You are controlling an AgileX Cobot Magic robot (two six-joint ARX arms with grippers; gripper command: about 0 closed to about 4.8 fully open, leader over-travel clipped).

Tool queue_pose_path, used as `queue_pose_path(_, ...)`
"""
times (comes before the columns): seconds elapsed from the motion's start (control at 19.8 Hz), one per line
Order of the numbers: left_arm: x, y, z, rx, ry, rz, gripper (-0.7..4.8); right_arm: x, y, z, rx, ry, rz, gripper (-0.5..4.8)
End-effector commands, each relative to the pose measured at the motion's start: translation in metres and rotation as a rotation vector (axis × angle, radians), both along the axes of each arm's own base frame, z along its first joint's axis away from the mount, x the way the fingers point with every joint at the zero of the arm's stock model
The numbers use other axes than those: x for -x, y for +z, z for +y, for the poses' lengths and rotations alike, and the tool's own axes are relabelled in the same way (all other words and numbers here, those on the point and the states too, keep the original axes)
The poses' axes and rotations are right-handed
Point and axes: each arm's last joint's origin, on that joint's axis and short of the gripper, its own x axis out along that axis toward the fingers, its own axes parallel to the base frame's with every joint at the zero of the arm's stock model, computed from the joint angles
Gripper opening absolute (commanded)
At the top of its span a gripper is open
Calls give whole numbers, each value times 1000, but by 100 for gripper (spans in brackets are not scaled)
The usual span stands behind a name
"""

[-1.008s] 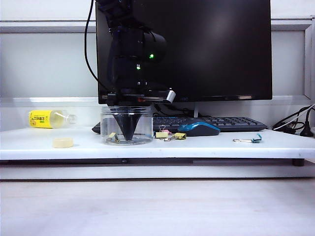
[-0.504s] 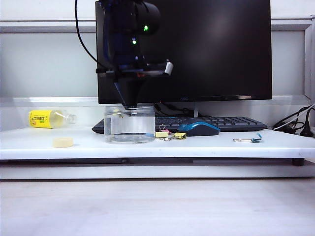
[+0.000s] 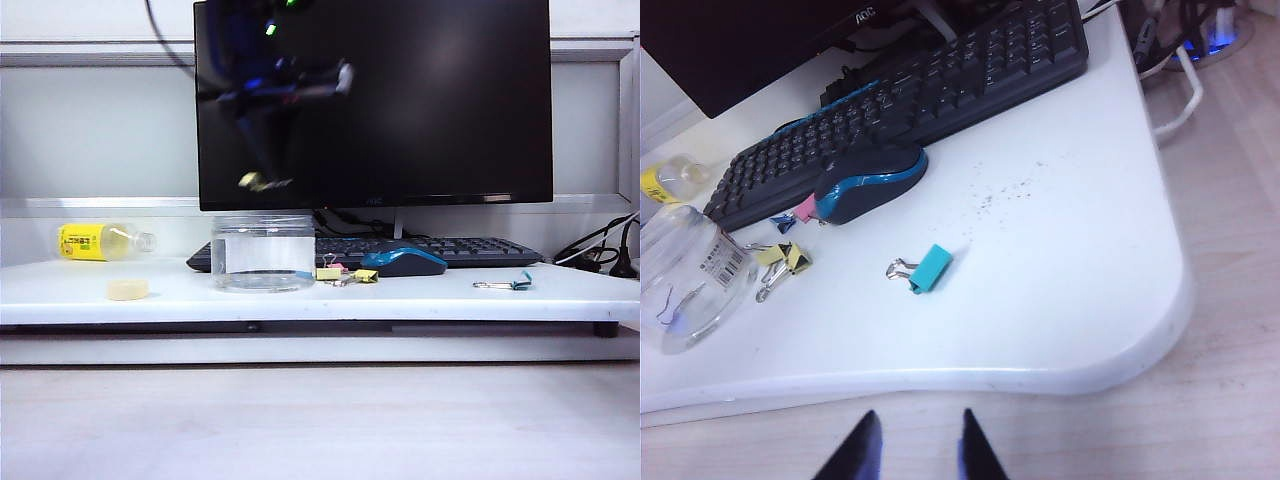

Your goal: Take the clips out of the round transparent plastic box and place them on the table.

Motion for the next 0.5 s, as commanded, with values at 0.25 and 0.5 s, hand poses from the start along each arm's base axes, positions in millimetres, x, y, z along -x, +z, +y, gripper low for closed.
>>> queue_pose_path(0.25, 14, 12, -33, 219, -164, 10, -6, 0, 3, -1, 31, -15, -32, 107)
queue_pose_path(0.5, 6, -9, -51, 274, -217, 51, -6, 0, 3, -1, 31, -18, -33, 107)
